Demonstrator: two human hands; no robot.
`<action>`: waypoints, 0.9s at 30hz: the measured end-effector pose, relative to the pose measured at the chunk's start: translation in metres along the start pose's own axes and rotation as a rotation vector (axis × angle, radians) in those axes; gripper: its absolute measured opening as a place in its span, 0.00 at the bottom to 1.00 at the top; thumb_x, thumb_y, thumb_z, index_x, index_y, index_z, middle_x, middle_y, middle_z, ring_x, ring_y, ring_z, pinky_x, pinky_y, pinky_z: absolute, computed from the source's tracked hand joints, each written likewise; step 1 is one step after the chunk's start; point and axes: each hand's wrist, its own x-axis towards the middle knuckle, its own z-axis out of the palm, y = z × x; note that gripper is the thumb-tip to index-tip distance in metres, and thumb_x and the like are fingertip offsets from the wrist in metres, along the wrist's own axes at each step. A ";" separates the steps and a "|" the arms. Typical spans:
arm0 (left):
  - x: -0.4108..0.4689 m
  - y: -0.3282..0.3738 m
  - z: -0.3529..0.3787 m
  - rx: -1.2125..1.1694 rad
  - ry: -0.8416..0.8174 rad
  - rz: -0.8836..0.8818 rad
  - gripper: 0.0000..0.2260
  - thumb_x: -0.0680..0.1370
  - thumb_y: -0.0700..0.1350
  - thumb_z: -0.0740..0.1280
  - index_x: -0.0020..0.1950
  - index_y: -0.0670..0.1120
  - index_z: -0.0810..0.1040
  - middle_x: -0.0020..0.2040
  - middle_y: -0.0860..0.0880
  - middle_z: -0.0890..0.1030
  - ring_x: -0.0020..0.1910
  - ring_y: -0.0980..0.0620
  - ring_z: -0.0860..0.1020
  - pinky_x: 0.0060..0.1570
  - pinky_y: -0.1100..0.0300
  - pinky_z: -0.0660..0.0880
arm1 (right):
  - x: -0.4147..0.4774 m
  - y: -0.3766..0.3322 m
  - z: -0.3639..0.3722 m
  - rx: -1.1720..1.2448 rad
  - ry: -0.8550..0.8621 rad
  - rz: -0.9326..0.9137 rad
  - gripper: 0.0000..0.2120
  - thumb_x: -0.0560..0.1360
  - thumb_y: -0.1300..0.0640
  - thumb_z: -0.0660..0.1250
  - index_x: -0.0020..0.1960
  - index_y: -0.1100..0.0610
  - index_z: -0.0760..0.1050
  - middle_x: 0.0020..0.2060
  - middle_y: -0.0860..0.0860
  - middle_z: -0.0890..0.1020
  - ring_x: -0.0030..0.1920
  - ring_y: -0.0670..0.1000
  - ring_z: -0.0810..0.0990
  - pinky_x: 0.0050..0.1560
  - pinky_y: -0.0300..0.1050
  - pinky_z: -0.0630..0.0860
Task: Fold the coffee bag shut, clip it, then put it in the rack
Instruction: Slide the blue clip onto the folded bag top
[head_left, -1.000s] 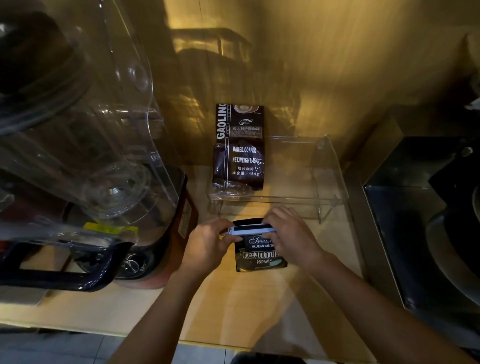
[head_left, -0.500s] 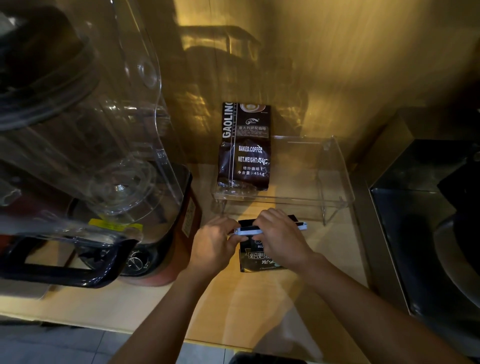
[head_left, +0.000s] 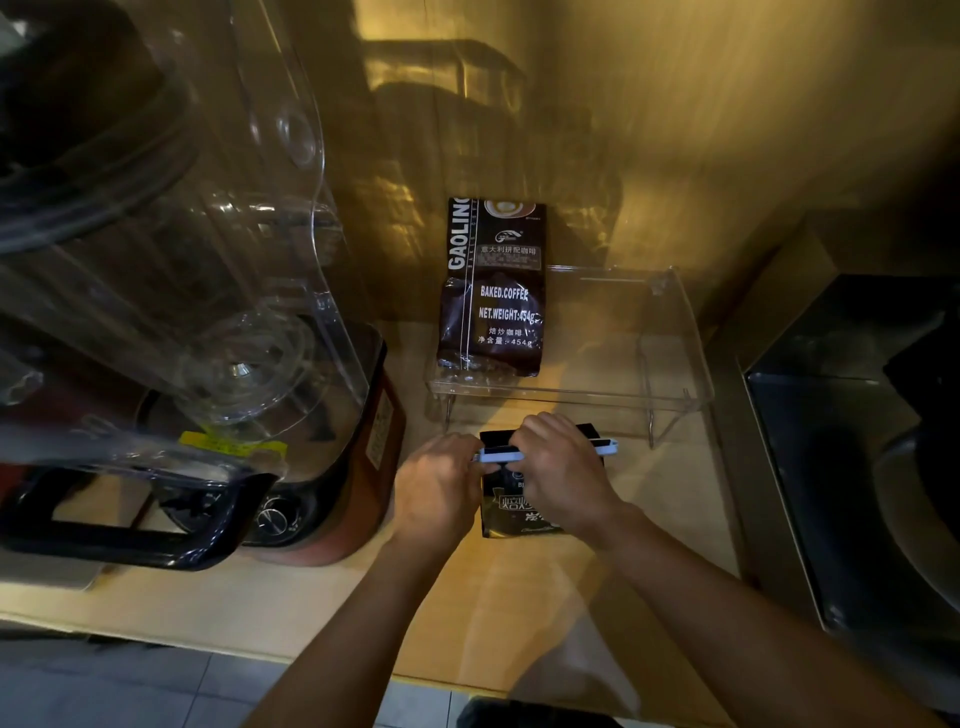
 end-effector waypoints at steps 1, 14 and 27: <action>-0.001 0.002 0.001 0.009 0.009 -0.008 0.03 0.69 0.36 0.71 0.38 0.40 0.78 0.32 0.41 0.80 0.32 0.41 0.77 0.27 0.52 0.73 | 0.000 0.000 0.001 -0.001 0.009 0.008 0.11 0.59 0.72 0.73 0.33 0.64 0.72 0.30 0.58 0.77 0.33 0.58 0.75 0.36 0.50 0.74; -0.004 -0.004 0.007 -0.269 0.049 -0.144 0.13 0.69 0.38 0.73 0.51 0.39 0.77 0.42 0.40 0.82 0.41 0.45 0.80 0.38 0.49 0.78 | -0.001 0.006 0.000 -0.064 0.006 -0.027 0.09 0.64 0.65 0.73 0.41 0.64 0.75 0.35 0.58 0.78 0.38 0.59 0.76 0.39 0.52 0.74; -0.004 -0.009 0.017 -0.425 -0.064 -0.180 0.20 0.66 0.42 0.75 0.55 0.43 0.75 0.47 0.52 0.73 0.47 0.52 0.72 0.45 0.62 0.67 | -0.005 0.029 -0.004 -0.041 -0.039 0.022 0.15 0.71 0.49 0.67 0.52 0.57 0.73 0.47 0.52 0.78 0.50 0.53 0.73 0.52 0.45 0.61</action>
